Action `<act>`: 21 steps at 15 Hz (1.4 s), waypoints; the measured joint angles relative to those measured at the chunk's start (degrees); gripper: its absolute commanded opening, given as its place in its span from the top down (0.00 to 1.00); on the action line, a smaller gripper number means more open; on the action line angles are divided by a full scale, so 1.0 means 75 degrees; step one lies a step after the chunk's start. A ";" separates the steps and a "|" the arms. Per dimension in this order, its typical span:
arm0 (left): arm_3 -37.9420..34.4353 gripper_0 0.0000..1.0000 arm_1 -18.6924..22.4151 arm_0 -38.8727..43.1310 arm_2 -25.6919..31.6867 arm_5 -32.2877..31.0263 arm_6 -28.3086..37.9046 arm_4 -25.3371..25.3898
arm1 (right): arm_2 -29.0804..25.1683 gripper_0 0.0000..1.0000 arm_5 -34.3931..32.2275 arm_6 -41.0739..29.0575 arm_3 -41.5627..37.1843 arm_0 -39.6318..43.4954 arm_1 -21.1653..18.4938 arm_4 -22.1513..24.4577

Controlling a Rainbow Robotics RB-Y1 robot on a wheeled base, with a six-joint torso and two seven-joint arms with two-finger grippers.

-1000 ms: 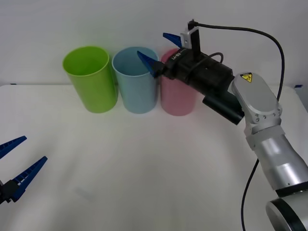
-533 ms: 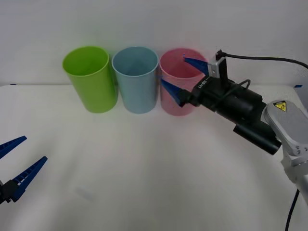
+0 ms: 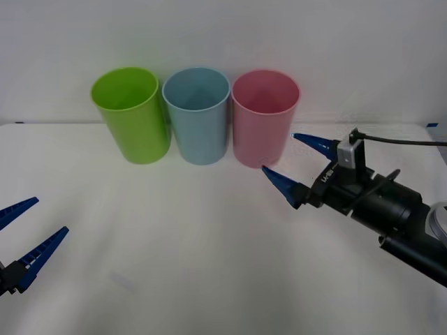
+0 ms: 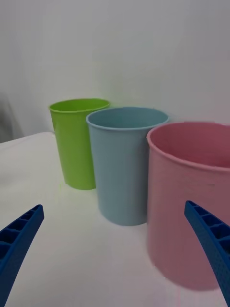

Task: Grasp the object on the table and drop it into the matching bin: aluminum can to the light blue bin, PET bottle to the pink bin.

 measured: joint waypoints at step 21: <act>0.0000 0.00 0.0000 0.0000 0.0000 0.0000 0.0000 0.0000 | -0.1965 0.00 -0.1963 0.1817 -0.0087 0.3474 0.0019 -0.1241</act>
